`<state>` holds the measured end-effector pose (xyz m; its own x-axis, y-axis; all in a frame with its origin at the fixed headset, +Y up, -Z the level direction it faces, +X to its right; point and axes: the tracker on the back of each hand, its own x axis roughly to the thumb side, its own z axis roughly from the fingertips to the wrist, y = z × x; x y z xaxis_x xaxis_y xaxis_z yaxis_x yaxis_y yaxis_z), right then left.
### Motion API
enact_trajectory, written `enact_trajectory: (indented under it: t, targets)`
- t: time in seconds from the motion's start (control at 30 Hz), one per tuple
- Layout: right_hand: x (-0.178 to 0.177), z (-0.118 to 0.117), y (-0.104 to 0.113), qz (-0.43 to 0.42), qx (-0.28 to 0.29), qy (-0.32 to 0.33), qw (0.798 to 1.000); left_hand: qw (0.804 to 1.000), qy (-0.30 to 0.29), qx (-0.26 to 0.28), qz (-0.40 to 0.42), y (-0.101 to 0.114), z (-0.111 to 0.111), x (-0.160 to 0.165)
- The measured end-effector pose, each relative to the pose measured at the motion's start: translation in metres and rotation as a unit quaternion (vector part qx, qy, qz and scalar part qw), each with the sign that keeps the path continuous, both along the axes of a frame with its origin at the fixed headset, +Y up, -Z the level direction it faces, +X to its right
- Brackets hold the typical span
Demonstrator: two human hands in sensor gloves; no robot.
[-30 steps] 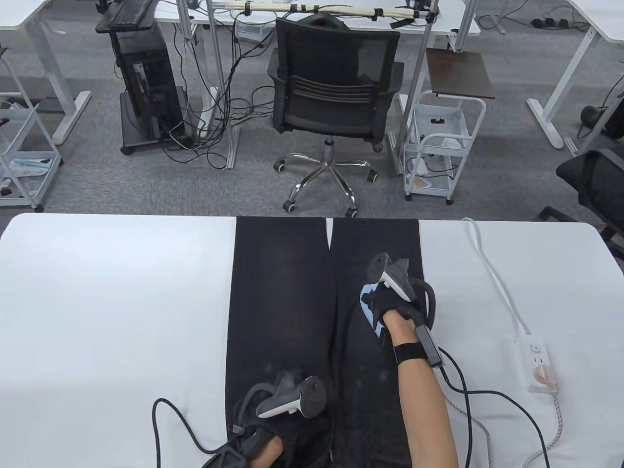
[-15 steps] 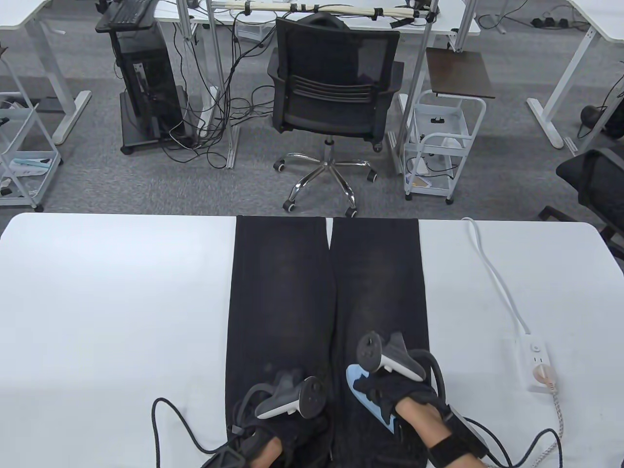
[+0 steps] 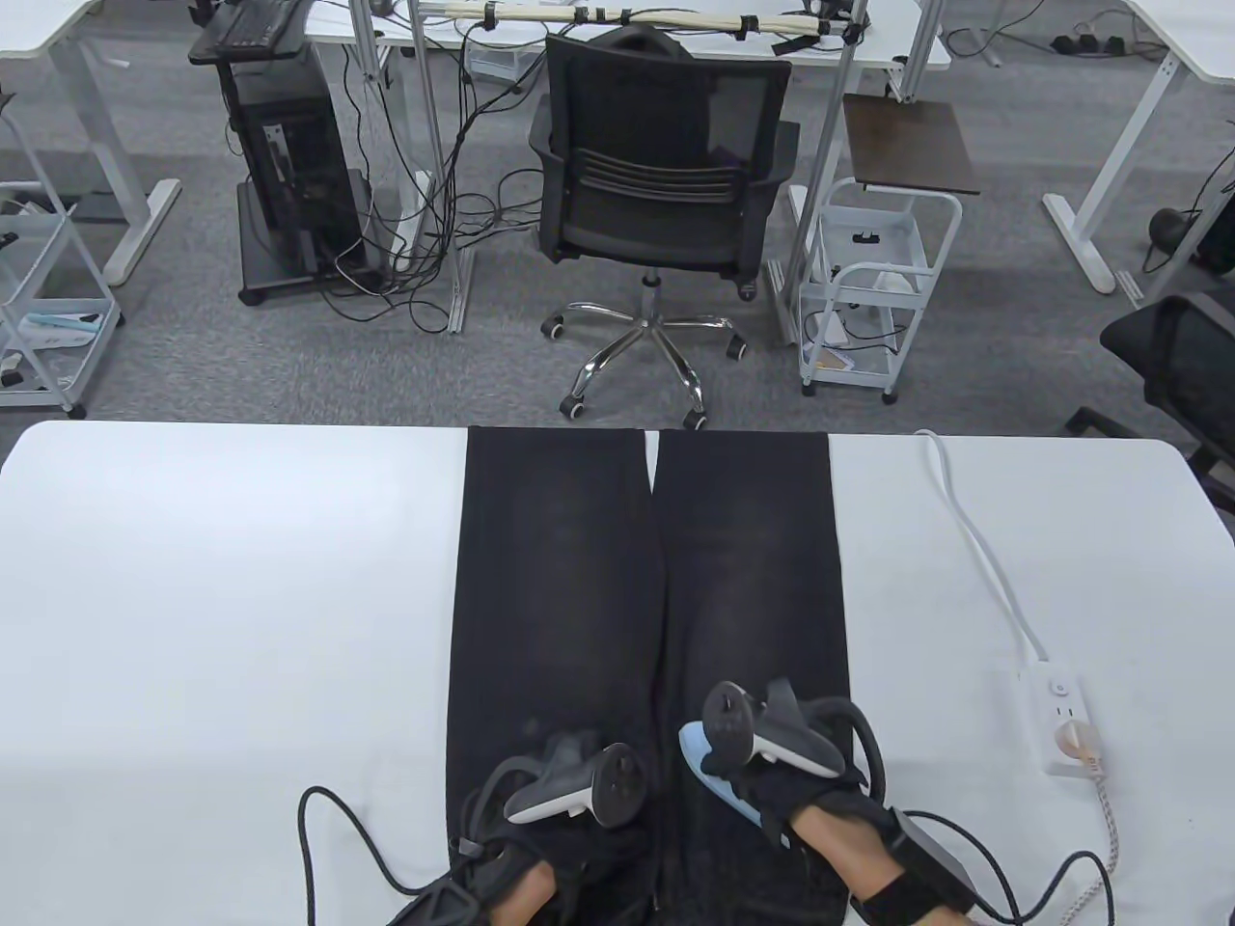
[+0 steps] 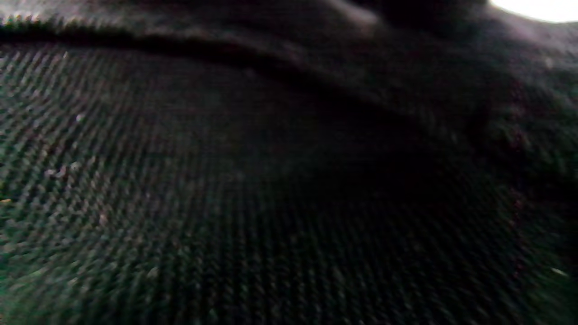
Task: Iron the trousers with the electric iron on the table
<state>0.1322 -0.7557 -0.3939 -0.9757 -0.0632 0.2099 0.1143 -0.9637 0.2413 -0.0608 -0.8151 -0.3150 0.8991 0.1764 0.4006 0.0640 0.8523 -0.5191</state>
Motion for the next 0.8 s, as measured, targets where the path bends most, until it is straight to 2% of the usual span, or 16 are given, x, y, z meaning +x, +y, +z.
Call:
enact_trajectory:
  t: [0.07,0.13,0.2,0.27,0.37,0.47,0.57,0.7,0.8]
  targets:
    - [0.001,-0.034,0.001,0.029,0.0,-0.012,1.0,1.0,-0.003,-0.006,-0.001,0.0,0.0,0.0]
    - [0.005,-0.068,-0.001,0.002,0.005,-0.045,0.999,1.0,-0.004,-0.007,-0.001,0.0,0.0,0.0]
    - [0.01,-0.103,-0.001,0.024,0.027,-0.081,0.996,1.0,-0.005,-0.008,-0.001,0.0,-0.001,0.0]
    - [0.016,-0.127,-0.001,0.017,0.025,-0.128,0.991,1.0,-0.005,-0.008,0.0,0.0,-0.001,0.0]
    - [0.02,-0.145,0.0,0.012,0.02,-0.167,0.986,1.0,-0.003,-0.008,0.0,0.0,-0.001,0.0]
    - [0.021,-0.143,0.0,0.003,0.019,-0.165,0.986,1.0,-0.001,-0.008,0.001,0.0,-0.001,0.0]
    - [0.022,-0.134,0.0,-0.008,-0.012,-0.167,0.986,1.0,0.0,-0.01,0.002,0.0,-0.001,-0.001]
    - [0.017,-0.108,0.0,-0.014,-0.043,-0.149,0.988,1.0,0.001,-0.011,0.002,0.0,-0.001,-0.001]
    - [0.011,-0.079,-0.001,-0.015,-0.055,-0.113,0.992,1.0,0.002,-0.011,0.002,0.0,-0.001,-0.001]
